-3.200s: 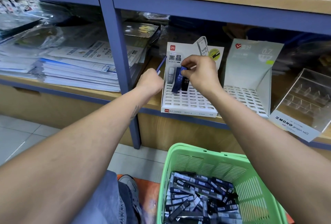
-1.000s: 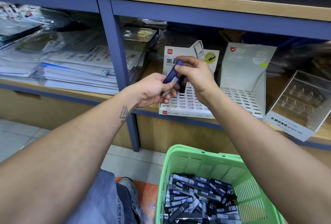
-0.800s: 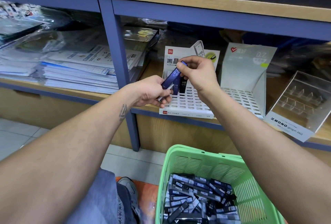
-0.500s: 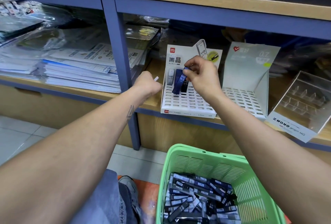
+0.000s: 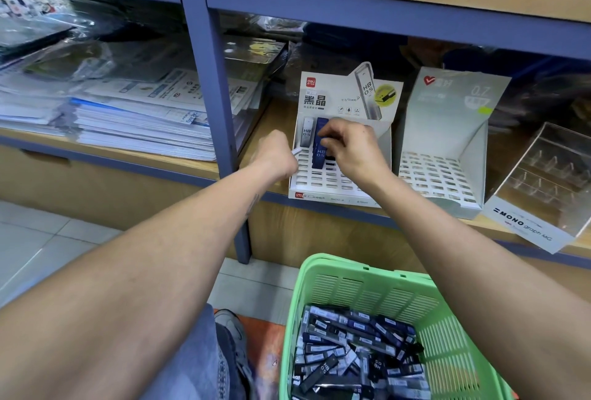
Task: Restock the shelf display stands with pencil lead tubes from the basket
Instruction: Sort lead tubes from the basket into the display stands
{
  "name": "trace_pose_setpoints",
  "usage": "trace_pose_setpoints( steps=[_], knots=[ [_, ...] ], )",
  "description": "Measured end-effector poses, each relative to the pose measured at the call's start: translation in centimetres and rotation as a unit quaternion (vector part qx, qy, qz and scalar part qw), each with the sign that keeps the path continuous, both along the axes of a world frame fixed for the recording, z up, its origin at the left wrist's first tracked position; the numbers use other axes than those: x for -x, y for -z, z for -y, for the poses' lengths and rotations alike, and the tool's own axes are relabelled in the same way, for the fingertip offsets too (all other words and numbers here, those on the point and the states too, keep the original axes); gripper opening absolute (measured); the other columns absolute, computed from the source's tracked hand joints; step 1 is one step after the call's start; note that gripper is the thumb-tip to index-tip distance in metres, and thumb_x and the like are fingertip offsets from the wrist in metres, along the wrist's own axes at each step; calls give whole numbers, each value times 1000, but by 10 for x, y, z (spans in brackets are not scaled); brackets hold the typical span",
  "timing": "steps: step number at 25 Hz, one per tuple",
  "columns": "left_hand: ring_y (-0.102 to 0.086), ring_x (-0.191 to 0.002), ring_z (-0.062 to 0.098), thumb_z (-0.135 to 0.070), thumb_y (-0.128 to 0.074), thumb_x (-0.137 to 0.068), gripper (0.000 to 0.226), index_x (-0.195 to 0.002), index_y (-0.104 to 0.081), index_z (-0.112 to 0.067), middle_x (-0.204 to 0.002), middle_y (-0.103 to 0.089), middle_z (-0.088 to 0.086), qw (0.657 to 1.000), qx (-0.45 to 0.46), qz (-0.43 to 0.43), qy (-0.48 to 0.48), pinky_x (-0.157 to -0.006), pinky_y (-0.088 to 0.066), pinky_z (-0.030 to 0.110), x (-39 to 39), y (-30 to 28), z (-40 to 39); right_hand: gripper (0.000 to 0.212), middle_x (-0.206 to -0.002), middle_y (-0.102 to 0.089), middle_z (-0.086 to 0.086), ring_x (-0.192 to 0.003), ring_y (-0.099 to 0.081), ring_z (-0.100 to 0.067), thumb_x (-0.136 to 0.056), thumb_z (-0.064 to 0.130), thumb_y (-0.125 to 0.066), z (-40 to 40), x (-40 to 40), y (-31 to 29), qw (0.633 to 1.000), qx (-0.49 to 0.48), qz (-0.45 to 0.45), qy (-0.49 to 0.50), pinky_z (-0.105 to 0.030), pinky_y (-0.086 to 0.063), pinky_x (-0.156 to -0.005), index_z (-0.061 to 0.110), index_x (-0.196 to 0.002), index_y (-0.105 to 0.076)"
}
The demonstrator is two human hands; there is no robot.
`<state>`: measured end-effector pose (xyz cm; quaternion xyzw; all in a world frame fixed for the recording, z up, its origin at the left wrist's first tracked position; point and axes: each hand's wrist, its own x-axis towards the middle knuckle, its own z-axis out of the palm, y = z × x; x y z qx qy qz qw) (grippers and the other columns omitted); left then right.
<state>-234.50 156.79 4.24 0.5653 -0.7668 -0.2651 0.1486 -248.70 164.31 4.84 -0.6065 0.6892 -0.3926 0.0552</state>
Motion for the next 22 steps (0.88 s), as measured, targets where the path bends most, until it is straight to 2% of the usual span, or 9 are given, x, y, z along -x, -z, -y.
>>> trace_pose_setpoints(
  steps=[4,7,9,11,13,16,19,22],
  knots=[
    [-49,-61,13,-12,-82,-81,36,-73,-47,-16,-75,-53,1,1000,-5,-1,1,-45,-32,24,0,0,0,19,-104,-63,-5,-96,-63,-26,-95,13,-66,-5,-2,2,993,33,-111,38,-40,-53,-80,14,-110,-77],
    [-51,-64,16,-16,-80,-82,32,-77,-49,-14,-79,-55,3,999,-33,-31,-4,-48,-35,27,-3,-9,0,25,-106,-60,-3,-98,-60,-25,-97,15,-61,-8,-4,-3,991,18,-122,45,-40,-53,-80,18,-118,-74],
    [-51,-66,15,-14,-71,-87,21,-82,-51,-14,-79,-54,2,996,-40,-78,-4,-50,-36,27,-7,-23,0,29,-105,-63,-1,-95,-61,-20,-95,10,-59,-10,-7,-9,995,42,-83,32,-36,-52,-81,17,-120,-72],
    [-48,-64,15,-11,-60,-93,11,-84,-56,-12,-74,-53,2,982,-91,-160,38,-54,-37,28,-9,-38,-4,28,-96,-68,4,-84,-61,-5,-93,8,-59,-10,-13,-18,999,46,20,5,-23,-51,-77,16,-117,-72],
    [-42,-62,16,0,-48,-94,23,-76,-56,-11,-69,-49,4,951,-181,-234,88,-56,-37,30,-11,-48,-13,26,-91,-71,6,-80,-65,2,-93,8,-60,-10,-18,-26,994,8,104,-23,-18,-52,-78,15,-116,-72],
    [-48,-68,17,13,-36,-96,30,-87,-61,-2,-76,-51,10,927,-238,-245,156,-67,-47,31,-16,-47,-21,21,-99,-74,-7,-92,-72,-18,-94,5,-65,-10,-16,-31,990,-20,141,-21,-34,-59,-89,7,-113,-74],
    [-65,-78,24,12,-50,-98,18,-106,-64,6,-88,-66,19,930,-215,-255,152,-75,-60,32,-21,-44,-16,15,-94,-74,-12,-83,-73,-23,-92,-2,-68,-15,-9,-32,978,-7,207,-11,-34,-61,-83,2,-105,-74],
    [-73,-75,27,6,-65,-93,9,-101,-67,6,-83,-74,22,938,-182,-272,115,-67,-63,32,-25,-44,-9,19,-92,-75,-11,-79,-72,-15,-89,-3,-71,-21,-5,-29,976,-6,215,-18,-24,-60,-77,4,-106,-74]
  ],
)
